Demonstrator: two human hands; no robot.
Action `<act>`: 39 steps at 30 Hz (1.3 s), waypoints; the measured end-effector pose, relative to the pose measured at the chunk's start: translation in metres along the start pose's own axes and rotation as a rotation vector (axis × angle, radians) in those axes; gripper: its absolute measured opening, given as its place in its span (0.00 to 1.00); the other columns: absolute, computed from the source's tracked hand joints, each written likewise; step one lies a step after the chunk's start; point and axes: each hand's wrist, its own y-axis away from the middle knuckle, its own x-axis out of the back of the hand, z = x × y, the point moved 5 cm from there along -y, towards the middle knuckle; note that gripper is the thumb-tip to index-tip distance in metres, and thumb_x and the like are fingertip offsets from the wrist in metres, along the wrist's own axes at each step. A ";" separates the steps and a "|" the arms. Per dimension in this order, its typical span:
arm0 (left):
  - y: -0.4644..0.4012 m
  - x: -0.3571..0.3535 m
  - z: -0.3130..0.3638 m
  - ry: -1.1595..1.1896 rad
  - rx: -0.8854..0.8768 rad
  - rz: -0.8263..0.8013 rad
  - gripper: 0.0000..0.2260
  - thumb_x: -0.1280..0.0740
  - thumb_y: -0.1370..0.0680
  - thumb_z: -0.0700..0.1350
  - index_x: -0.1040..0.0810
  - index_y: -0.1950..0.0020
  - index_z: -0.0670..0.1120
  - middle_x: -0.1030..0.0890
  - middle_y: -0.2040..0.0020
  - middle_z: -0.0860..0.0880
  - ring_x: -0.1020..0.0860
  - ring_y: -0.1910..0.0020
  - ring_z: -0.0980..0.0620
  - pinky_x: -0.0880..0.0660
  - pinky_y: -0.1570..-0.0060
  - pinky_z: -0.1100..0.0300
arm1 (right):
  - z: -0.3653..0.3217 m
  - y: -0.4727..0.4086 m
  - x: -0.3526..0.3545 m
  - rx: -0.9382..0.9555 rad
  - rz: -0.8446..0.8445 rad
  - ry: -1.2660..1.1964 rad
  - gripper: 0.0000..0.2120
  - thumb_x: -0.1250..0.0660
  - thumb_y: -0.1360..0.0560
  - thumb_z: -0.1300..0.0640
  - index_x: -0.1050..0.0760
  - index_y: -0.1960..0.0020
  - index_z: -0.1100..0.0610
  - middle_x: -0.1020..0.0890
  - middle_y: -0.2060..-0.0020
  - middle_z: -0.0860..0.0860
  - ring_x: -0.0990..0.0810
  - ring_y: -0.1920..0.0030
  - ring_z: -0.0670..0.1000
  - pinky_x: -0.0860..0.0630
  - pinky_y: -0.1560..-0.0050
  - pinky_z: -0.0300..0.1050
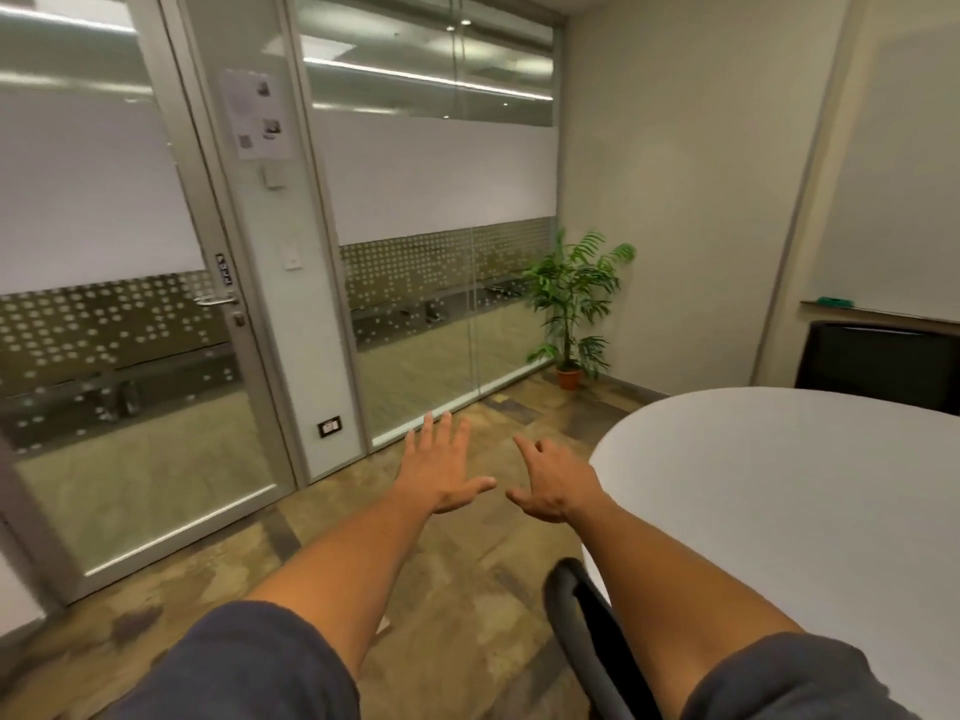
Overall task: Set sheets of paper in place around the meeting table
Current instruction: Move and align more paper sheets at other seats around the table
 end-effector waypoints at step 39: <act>-0.486 -0.094 -0.310 0.075 0.110 -0.071 0.47 0.47 0.26 0.74 0.59 0.19 0.47 0.59 0.18 0.45 0.62 0.20 0.43 0.57 0.22 0.40 | -0.062 -0.606 -0.078 0.098 -0.109 0.059 0.40 0.38 0.22 0.39 0.53 0.18 0.50 0.39 0.22 0.57 0.36 0.25 0.61 0.33 0.28 0.59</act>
